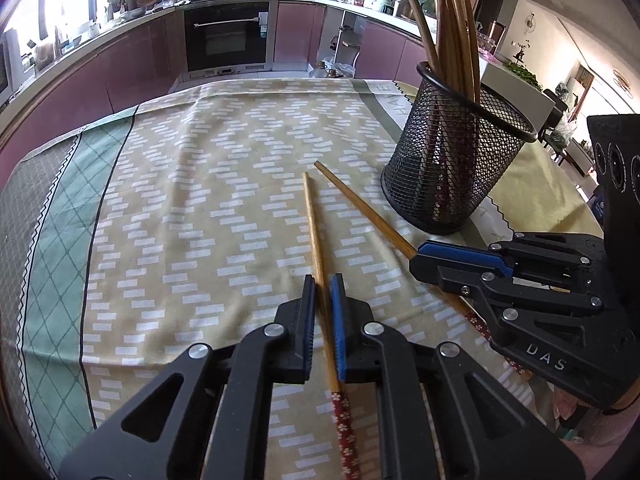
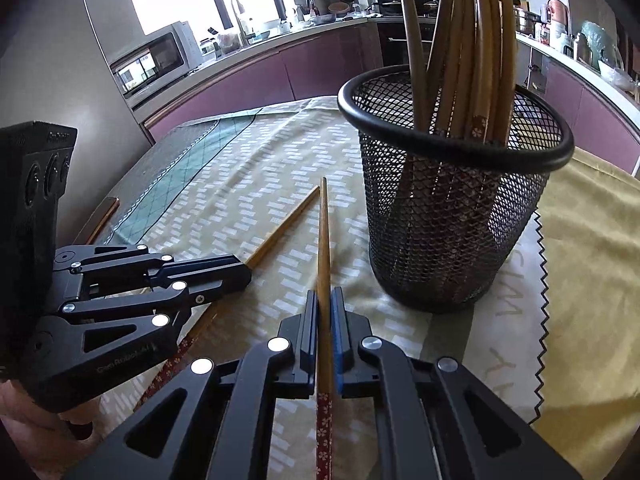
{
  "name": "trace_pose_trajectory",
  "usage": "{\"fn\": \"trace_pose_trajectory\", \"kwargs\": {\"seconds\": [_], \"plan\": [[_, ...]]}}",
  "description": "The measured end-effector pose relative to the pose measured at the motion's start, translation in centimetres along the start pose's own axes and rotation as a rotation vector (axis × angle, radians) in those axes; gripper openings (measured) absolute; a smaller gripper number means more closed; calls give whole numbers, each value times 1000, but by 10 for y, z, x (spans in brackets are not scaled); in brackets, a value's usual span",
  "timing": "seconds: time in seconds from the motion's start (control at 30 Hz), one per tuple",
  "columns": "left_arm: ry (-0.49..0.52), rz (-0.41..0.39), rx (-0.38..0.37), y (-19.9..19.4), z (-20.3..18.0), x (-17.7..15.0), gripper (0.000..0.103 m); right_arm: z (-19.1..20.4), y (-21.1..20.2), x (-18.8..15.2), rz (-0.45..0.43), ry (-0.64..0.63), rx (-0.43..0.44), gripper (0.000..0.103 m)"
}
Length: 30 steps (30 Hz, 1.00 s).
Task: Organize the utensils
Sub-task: 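Lift both held chopsticks off the cloth toward the mesh holder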
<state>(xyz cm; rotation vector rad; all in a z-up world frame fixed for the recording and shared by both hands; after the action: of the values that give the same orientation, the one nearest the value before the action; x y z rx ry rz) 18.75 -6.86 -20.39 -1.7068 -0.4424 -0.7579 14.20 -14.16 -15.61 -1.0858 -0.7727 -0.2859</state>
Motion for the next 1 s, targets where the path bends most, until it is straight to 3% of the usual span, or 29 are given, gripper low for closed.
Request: {"fn": "trace_pose_trajectory", "kwargs": {"seconds": [1.0], "plan": [[-10,-80,-31,-42,-2,9,8,24,-46,18,-107,15,127,6]]}}
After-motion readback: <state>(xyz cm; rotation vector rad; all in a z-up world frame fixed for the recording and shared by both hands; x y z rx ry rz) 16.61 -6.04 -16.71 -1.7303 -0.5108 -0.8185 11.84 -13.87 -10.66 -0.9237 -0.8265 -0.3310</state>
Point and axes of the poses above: each gripper's, at about its wrist camera, not at the fingertips, and y roughly the way its jaws point, z to its left, x to its top, the point moved 9 cm from there along y, roughly the way its jaws point, and after that the axes turned 7 degrees about -z, right-handed, at the moved point
